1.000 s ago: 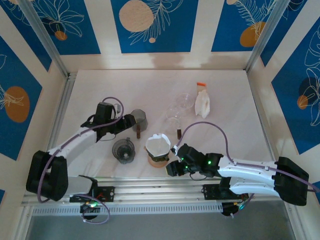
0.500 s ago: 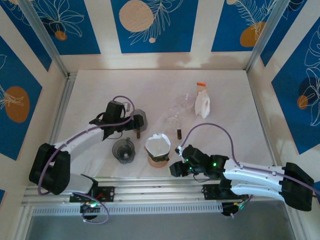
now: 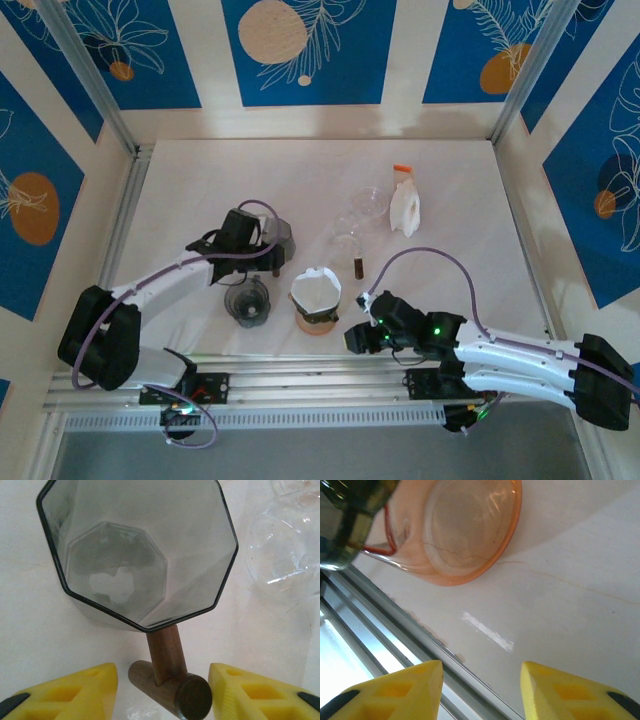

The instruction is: Place the coffee filter in the dripper

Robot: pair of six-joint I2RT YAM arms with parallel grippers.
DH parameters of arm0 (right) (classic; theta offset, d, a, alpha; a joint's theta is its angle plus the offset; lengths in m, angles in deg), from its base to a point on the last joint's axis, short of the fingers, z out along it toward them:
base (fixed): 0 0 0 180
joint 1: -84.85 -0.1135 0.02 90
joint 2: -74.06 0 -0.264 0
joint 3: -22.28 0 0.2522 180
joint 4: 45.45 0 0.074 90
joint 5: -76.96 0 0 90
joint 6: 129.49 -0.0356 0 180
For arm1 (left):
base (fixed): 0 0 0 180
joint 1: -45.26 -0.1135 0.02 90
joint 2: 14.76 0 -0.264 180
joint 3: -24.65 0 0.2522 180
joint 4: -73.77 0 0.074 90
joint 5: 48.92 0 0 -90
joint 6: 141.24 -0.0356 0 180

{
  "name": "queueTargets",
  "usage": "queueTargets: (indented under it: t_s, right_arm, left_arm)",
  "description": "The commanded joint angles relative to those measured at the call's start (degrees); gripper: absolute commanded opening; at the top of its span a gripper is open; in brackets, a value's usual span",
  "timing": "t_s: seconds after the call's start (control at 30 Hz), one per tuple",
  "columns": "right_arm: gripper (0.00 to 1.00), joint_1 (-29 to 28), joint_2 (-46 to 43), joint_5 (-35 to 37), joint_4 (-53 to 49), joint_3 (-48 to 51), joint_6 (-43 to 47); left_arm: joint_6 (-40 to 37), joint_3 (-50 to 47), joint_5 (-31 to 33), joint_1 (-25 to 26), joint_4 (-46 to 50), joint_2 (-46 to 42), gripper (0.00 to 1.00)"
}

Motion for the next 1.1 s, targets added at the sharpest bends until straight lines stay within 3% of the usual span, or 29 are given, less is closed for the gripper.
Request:
queueTargets:
  t_s: [0.0, 0.5, 1.07]
  right_arm:
    - [0.45, 0.0, -0.9, 0.8, -1.1, 1.1, -0.8]
    - [0.48, -0.7, 0.6, -1.2, 4.2, 3.1, -2.0]
    - [0.49, -0.2, 21.9, -6.2, 29.4, 1.4, -1.8]
  left_arm:
    - [0.3, 0.1, 1.7, 0.4, 1.3, 0.2, 0.47]
    - [4.9, -2.0, 5.7, -1.4, 2.1, -1.8, 0.16]
    - [8.7, -8.2, 2.7, -9.0, 8.9, -14.7, 0.09]
